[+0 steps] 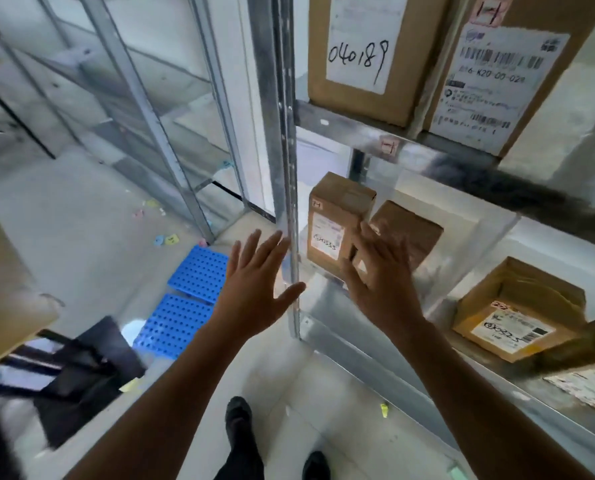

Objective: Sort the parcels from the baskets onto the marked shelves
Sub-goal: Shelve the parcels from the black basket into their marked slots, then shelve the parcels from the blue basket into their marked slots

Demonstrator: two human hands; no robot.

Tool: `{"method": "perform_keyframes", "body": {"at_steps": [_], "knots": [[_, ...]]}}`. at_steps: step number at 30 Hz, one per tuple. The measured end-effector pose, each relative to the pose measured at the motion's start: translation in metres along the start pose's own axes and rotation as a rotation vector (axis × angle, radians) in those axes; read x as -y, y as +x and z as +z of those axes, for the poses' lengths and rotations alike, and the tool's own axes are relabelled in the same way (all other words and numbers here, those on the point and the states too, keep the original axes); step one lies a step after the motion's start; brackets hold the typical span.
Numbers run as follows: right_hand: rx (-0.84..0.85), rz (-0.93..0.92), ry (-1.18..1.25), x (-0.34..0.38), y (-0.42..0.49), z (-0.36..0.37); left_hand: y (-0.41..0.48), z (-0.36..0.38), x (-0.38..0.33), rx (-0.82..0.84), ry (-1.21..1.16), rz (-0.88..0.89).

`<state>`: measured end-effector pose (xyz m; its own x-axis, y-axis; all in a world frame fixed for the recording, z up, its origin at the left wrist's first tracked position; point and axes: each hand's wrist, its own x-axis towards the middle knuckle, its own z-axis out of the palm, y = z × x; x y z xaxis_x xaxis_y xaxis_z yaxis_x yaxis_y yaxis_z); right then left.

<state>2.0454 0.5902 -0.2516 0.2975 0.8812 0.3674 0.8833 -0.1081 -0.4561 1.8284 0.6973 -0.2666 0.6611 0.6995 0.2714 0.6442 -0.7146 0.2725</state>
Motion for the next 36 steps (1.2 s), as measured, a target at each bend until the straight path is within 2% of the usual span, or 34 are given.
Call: {"method": "perform_keyframes", "body": {"at_steps": [6, 13, 17, 27, 36], "knots": [[0.192, -0.180, 0.077, 0.093, 0.003, 0.058, -0.097, -0.046, 0.057, -0.024, 0.045, -0.416], [0.500, -0.460, 0.078, 0.227, -0.015, 0.135, -0.223, -0.104, 0.129, -0.132, 0.106, -0.765], [0.559, -0.560, 0.156, 0.323, -0.034, 0.178, -0.301, -0.143, 0.171, -0.209, 0.136, -0.931], [0.611, -0.774, 0.207, 0.562, -0.063, 0.260, -0.446, -0.251, 0.292, -0.316, 0.243, -1.133], [0.626, -0.785, 0.214, 0.661, -0.046, 0.310, -0.480, -0.294, 0.385, -0.369, 0.245, -1.171]]}}
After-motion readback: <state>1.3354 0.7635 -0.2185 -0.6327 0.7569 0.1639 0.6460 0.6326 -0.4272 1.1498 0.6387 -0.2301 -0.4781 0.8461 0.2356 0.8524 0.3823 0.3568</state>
